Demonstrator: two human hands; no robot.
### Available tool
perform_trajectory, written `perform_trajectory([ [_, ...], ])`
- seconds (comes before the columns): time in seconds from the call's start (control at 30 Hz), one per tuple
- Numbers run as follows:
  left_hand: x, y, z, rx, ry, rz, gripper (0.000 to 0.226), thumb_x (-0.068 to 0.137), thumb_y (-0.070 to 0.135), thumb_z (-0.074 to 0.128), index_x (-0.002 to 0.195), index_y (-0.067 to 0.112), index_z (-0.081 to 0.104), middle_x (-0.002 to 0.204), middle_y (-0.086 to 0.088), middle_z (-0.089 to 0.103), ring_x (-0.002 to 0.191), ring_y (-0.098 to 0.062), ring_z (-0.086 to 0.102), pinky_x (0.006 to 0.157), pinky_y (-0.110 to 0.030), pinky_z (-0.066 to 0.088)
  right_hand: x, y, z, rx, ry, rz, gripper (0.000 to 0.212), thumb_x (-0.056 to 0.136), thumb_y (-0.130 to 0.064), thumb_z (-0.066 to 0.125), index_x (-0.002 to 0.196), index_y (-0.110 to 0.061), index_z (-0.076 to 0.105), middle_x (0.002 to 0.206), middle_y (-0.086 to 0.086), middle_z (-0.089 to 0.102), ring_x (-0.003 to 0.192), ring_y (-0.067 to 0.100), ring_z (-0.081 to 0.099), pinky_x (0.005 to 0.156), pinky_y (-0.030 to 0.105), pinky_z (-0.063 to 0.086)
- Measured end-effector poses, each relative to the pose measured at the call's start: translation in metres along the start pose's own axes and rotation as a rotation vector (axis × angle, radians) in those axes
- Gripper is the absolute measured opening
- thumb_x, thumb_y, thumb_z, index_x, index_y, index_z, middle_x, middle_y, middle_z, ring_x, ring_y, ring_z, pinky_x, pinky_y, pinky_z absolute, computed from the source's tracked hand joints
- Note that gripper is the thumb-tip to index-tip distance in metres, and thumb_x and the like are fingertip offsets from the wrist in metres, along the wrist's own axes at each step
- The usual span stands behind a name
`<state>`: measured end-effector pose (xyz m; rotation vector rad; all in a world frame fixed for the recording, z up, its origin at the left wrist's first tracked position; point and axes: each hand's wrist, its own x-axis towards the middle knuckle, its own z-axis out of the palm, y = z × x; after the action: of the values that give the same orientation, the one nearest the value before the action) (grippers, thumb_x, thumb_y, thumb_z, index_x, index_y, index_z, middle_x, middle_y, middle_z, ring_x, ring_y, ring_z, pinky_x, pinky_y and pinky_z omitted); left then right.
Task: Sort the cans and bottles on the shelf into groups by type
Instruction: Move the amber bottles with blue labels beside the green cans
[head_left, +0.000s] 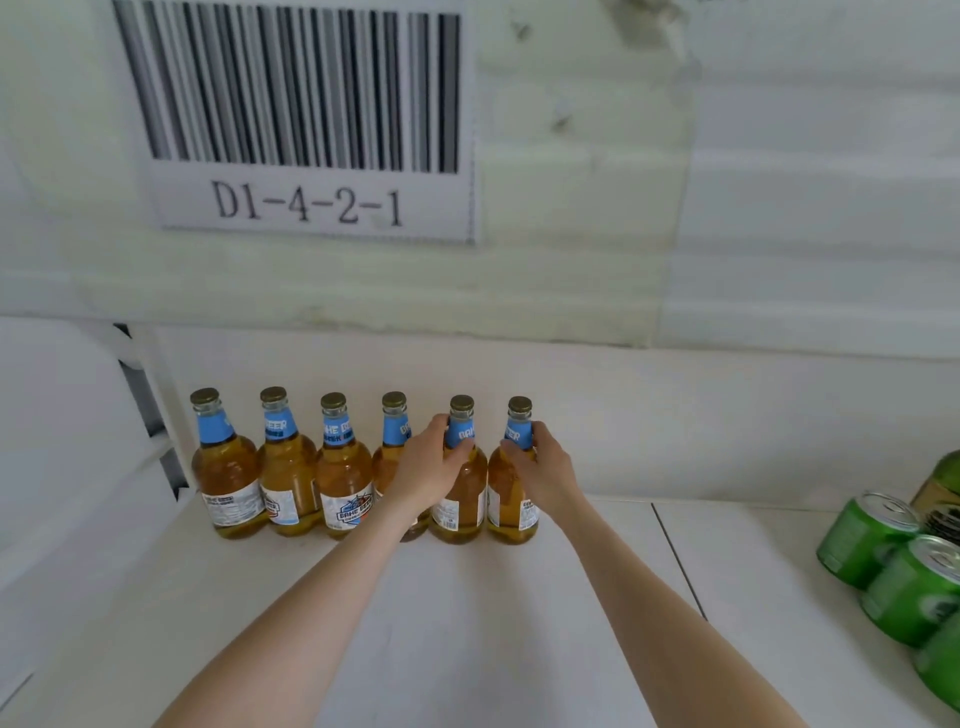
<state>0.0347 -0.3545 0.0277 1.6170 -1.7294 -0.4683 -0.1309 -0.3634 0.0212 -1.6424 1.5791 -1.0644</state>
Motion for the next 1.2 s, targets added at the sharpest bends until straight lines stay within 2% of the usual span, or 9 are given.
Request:
perform_trajectory([
  [0.1,0.005,-0.003,0.002,-0.037,-0.038,-0.003,0.035,0.098,0.036,0.053,0.126,0.015,0.047,0.117,-0.001,0.064,0.086,-0.007,0.058,0.062,-0.011,0.040,0.001,0.007,0.000,0.071,-0.005,-0.017,0.015,0.096,-0.034,0.055,0.106,-0.024,0.051,0.093,-0.002,0.063,0.075,0.009,0.057,0.063,0.021,0.043],
  [0.23,0.003,-0.002,0.003,-0.065,-0.067,0.013,0.033,0.098,0.039,0.051,0.123,0.019,0.044,0.104,0.009,0.058,0.074,0.004,0.053,0.059,-0.008,0.038,-0.005,0.013,-0.002,0.137,0.039,-0.050,0.011,0.095,-0.036,0.057,0.100,-0.029,0.050,0.090,-0.007,0.063,0.079,0.011,0.059,0.068,0.022,0.048],
  [0.53,-0.030,0.003,0.015,-0.160,0.020,0.091,0.024,0.097,0.044,0.048,0.111,0.026,0.042,0.101,0.009,0.061,0.084,-0.004,0.060,0.068,-0.010,0.044,-0.043,0.021,-0.015,0.238,0.131,-0.057,0.015,0.096,-0.039,0.057,0.100,-0.025,0.054,0.082,-0.003,0.061,0.074,0.010,0.055,0.067,0.023,0.047],
  [0.7,-0.054,0.008,0.011,-0.218,0.016,0.098,0.025,0.096,0.042,0.049,0.113,0.024,0.045,0.103,0.008,0.061,0.088,-0.002,0.060,0.067,-0.009,0.043,-0.067,0.019,-0.021,0.239,0.127,-0.061,0.016,0.096,-0.037,0.057,0.098,-0.021,0.055,0.080,-0.001,0.059,0.071,0.010,0.053,0.066,0.022,0.044],
  [0.83,-0.073,0.011,0.004,-0.241,0.006,0.088,0.032,0.097,0.040,0.050,0.120,0.017,0.048,0.108,0.004,0.062,0.093,-0.005,0.059,0.072,-0.010,0.041,-0.084,0.016,-0.029,0.265,0.140,-0.013,0.017,0.096,-0.038,0.056,0.097,-0.021,0.055,0.079,-0.002,0.058,0.071,0.009,0.053,0.065,0.020,0.043],
  [0.97,-0.090,0.015,-0.004,-0.253,0.005,0.078,0.035,0.098,0.037,0.050,0.124,0.015,0.047,0.110,0.002,0.061,0.095,-0.005,0.057,0.074,-0.010,0.041,-0.101,0.016,-0.037,0.306,0.142,0.024,0.017,0.096,-0.038,0.057,0.097,-0.020,0.058,0.089,0.007,0.063,0.079,0.014,0.056,0.072,0.029,0.047],
  [1.03,-0.099,0.017,-0.006,-0.267,-0.005,0.065,0.038,0.098,0.037,0.049,0.128,0.015,0.046,0.113,0.003,0.060,0.098,-0.006,0.057,0.079,-0.016,0.043,-0.110,0.017,-0.042,0.333,0.148,0.045,0.018,0.095,-0.038,0.058,0.097,-0.021,0.058,0.093,0.011,0.064,0.082,0.016,0.057,0.075,0.032,0.048],
  [1.1,-0.107,0.020,-0.007,-0.281,-0.012,0.051,0.039,0.098,0.038,0.049,0.129,0.016,0.045,0.114,0.005,0.059,0.099,-0.006,0.056,0.084,-0.022,0.044,-0.118,0.020,-0.047,0.354,0.159,0.060,0.018,0.095,-0.039,0.059,0.097,-0.020,0.059,0.093,0.012,0.065,0.082,0.017,0.058,0.076,0.033,0.049],
  [1.2,-0.118,0.024,-0.008,-0.297,-0.007,0.032,0.037,0.097,0.039,0.050,0.127,0.017,0.047,0.113,0.005,0.060,0.096,-0.002,0.055,0.082,-0.020,0.044,-0.132,0.027,-0.057,0.380,0.176,0.085,0.016,0.094,-0.040,0.059,0.094,-0.023,0.060,0.090,0.008,0.066,0.082,0.016,0.061,0.076,0.033,0.050],
])
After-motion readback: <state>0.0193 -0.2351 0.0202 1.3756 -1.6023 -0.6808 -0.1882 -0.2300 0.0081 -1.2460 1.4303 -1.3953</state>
